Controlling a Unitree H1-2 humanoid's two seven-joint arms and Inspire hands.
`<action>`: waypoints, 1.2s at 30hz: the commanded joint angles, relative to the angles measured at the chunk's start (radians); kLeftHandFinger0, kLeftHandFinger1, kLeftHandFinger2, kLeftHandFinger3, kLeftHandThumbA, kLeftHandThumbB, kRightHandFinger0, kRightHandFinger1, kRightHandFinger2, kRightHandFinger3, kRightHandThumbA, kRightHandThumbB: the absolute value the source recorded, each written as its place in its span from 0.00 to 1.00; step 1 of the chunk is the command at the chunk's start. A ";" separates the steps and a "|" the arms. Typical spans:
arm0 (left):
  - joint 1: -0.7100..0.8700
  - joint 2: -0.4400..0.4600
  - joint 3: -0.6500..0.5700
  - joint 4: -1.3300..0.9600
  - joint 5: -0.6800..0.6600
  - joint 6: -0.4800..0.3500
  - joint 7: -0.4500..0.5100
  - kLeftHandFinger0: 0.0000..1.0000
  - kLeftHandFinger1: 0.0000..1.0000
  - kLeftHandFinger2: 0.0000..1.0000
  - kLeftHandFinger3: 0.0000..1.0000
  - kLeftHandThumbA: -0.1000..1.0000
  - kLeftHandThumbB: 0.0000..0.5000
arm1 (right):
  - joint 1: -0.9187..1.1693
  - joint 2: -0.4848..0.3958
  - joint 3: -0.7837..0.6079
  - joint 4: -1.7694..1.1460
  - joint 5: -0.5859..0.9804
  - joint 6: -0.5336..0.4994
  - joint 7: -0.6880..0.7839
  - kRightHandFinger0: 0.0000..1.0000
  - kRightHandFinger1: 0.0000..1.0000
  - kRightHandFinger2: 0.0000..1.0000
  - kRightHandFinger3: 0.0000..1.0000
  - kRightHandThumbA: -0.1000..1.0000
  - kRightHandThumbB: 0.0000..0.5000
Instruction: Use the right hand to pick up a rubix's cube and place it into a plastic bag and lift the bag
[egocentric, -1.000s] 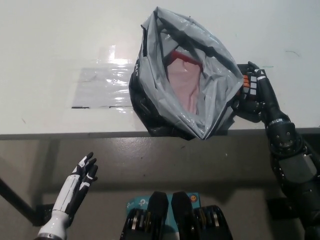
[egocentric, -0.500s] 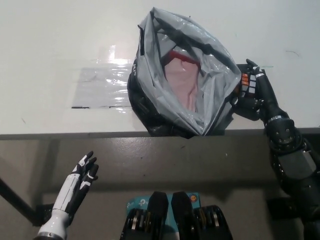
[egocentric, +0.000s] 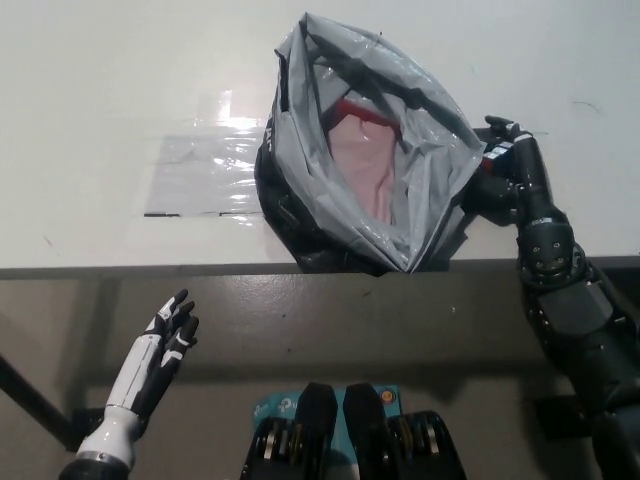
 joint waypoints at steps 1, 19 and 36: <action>-0.018 0.016 0.012 -0.033 0.001 -0.013 -0.004 0.87 1.00 1.00 1.00 0.94 0.33 | -0.050 -0.018 -0.002 0.028 0.001 -0.028 -0.053 0.10 0.54 0.91 0.86 0.00 0.38; -0.026 0.015 0.018 -0.024 -0.002 -0.018 0.000 0.88 1.00 1.00 1.00 0.96 0.33 | -0.110 0.029 -0.451 -0.001 0.498 -0.043 0.159 0.00 0.46 0.80 0.79 0.00 0.31; -0.022 0.016 0.021 -0.022 -0.005 -0.018 -0.001 0.88 1.00 1.00 1.00 0.94 0.33 | -0.170 0.040 -0.784 -0.224 0.836 0.341 0.247 0.00 0.27 0.78 1.00 0.00 0.18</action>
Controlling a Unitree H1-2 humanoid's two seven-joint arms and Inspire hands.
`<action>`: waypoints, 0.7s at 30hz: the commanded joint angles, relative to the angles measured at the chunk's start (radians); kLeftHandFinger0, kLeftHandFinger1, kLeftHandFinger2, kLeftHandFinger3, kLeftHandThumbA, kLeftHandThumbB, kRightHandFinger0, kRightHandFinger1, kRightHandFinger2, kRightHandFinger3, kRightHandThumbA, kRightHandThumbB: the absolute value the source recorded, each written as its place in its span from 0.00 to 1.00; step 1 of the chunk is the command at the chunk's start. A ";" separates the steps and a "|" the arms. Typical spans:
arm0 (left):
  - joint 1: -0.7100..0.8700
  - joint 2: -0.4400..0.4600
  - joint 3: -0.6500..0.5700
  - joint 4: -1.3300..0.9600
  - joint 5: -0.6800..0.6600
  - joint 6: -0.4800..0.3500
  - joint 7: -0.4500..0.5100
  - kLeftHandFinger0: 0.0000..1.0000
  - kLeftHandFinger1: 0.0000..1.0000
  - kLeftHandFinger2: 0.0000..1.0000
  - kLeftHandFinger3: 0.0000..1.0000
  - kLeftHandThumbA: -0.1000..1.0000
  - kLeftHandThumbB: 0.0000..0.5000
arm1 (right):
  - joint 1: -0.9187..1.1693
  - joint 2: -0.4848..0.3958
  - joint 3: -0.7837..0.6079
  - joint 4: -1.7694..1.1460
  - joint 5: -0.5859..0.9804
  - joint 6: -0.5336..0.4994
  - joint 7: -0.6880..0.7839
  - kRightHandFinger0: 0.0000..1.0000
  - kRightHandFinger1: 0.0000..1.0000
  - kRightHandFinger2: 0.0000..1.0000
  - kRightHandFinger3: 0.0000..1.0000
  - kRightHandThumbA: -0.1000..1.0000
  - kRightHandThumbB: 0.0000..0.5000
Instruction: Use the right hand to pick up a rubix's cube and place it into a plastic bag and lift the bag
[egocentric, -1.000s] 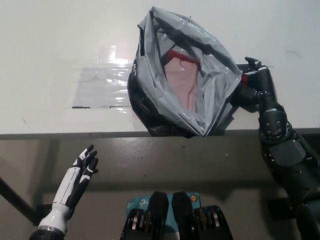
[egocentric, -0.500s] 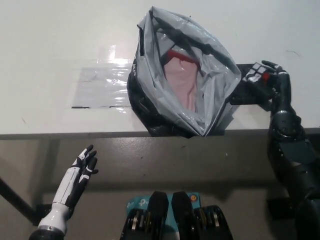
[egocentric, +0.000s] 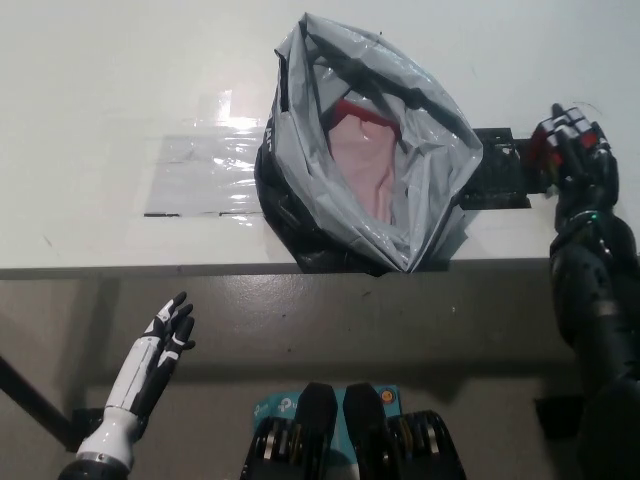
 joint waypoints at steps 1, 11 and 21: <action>-0.020 0.014 0.018 -0.041 -0.006 -0.012 -0.002 0.88 1.00 1.00 1.00 0.94 0.34 | -0.127 0.009 -0.152 -0.230 0.373 0.289 0.118 0.00 0.26 0.80 1.00 0.00 0.21; -0.019 0.018 0.013 -0.038 0.007 -0.020 0.001 0.86 1.00 1.00 1.00 0.95 0.34 | -0.109 0.110 -0.087 -0.679 0.486 0.463 0.042 0.00 0.25 0.76 0.79 0.00 0.25; -0.016 0.021 0.011 -0.041 0.005 -0.011 -0.005 0.86 1.00 1.00 1.00 0.93 0.34 | -0.076 0.199 0.093 -1.011 0.409 0.521 0.010 0.00 0.31 0.81 0.93 0.00 0.23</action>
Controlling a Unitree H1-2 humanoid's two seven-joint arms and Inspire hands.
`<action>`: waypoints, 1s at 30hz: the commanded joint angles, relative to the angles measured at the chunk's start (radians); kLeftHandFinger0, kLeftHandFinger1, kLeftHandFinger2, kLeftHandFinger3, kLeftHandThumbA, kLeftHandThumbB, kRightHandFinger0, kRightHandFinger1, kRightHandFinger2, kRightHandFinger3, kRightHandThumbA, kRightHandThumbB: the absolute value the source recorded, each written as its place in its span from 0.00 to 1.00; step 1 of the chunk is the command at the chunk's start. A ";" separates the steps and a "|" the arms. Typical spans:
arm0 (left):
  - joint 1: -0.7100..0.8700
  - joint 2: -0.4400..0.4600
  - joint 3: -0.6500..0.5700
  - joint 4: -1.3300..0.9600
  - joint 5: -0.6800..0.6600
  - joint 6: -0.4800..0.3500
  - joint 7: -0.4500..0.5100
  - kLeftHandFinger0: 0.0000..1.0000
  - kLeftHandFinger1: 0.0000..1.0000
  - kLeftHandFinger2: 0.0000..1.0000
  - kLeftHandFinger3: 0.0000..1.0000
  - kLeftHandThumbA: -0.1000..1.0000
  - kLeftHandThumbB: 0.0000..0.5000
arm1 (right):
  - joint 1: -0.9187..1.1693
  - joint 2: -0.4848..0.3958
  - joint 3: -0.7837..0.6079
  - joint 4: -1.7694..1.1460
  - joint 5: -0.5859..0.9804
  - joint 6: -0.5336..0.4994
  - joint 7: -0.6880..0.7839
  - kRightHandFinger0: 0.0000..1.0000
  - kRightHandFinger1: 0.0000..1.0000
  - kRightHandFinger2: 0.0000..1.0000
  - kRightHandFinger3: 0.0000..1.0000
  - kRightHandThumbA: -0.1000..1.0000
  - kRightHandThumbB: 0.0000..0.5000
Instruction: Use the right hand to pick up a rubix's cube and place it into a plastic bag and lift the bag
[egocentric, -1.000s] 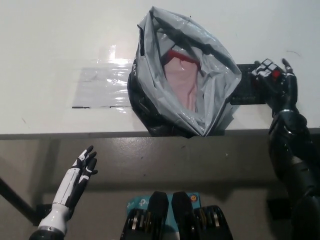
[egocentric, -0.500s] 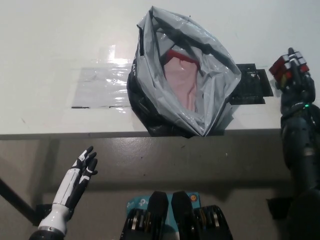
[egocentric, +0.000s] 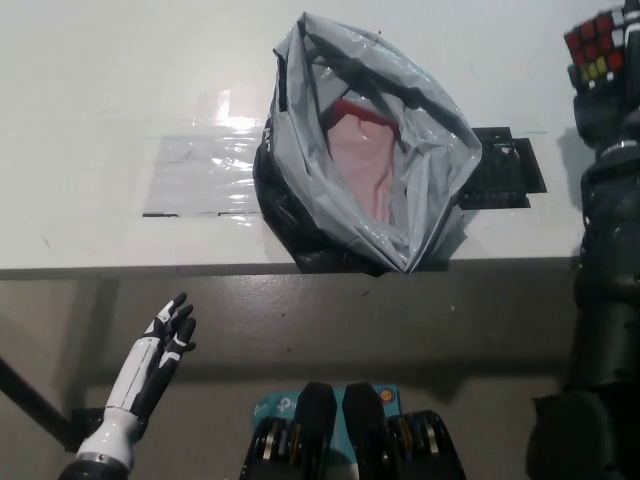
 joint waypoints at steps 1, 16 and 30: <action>-0.016 0.021 0.011 -0.041 0.005 -0.014 -0.005 0.86 1.00 1.00 1.00 0.93 0.34 | -0.081 0.065 0.152 -0.365 0.104 0.177 0.005 0.00 0.31 0.81 0.93 0.00 0.23; -0.017 0.025 0.006 -0.058 0.001 0.012 -0.016 0.86 1.00 1.00 1.00 0.89 0.31 | 0.039 0.109 0.438 -0.368 -0.097 0.105 0.037 0.00 0.47 0.94 0.92 0.00 0.15; -0.034 0.027 0.006 -0.066 0.006 0.022 -0.013 0.85 1.00 1.00 1.00 0.87 0.31 | 0.018 0.026 0.571 -0.060 -0.315 -0.128 0.028 0.00 0.47 0.90 0.81 0.00 0.17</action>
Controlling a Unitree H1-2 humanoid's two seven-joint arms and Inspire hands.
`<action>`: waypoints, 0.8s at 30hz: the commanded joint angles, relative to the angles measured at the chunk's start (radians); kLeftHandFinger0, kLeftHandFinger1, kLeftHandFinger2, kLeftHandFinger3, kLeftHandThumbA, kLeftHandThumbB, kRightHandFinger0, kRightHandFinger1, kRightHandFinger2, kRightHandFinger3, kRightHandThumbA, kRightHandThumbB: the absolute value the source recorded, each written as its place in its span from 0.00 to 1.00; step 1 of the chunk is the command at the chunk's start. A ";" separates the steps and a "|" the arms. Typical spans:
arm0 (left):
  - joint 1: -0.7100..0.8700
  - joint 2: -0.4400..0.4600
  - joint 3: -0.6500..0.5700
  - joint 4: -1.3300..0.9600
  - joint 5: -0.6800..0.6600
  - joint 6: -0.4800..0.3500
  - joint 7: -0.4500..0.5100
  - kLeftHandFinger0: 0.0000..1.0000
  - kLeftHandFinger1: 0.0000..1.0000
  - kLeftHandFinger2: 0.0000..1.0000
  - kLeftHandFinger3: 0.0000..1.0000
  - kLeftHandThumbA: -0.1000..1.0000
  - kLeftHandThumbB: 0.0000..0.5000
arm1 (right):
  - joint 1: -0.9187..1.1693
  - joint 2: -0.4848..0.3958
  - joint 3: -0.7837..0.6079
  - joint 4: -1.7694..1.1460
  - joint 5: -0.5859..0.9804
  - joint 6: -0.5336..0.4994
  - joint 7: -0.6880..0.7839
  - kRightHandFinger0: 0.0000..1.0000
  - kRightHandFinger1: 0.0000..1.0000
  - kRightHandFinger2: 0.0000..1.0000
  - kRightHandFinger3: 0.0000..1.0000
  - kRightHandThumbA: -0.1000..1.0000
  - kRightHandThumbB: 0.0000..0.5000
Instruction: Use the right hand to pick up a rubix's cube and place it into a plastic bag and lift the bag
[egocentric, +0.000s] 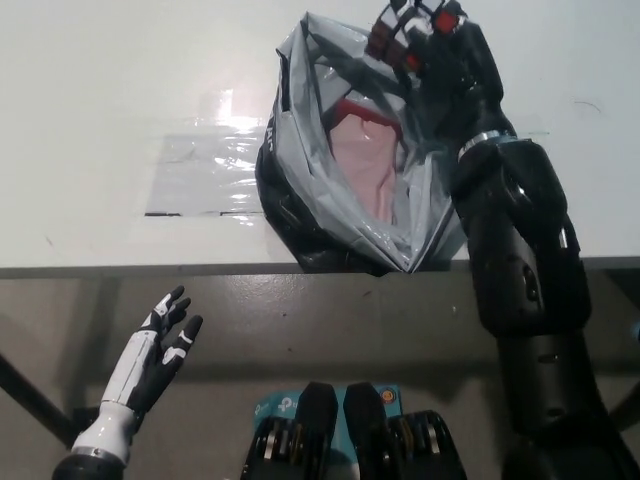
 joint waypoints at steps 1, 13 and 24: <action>-0.028 0.016 0.007 -0.032 0.004 0.003 -0.009 0.86 1.00 1.00 1.00 0.88 0.32 | -0.053 -0.027 0.042 0.075 -0.127 -0.179 0.007 0.00 0.49 0.90 0.82 0.00 0.18; -0.038 0.017 0.004 -0.021 0.007 -0.001 -0.014 0.87 1.00 1.00 1.00 0.89 0.31 | -0.069 -0.086 0.176 0.177 -0.375 -0.254 -0.076 0.00 0.45 0.88 0.94 0.00 0.23; -0.051 0.020 -0.001 -0.019 0.005 0.003 -0.023 0.87 1.00 1.00 1.00 0.88 0.34 | -0.050 -0.100 0.235 0.132 -0.453 -0.257 -0.063 0.04 0.52 0.89 0.90 0.00 0.37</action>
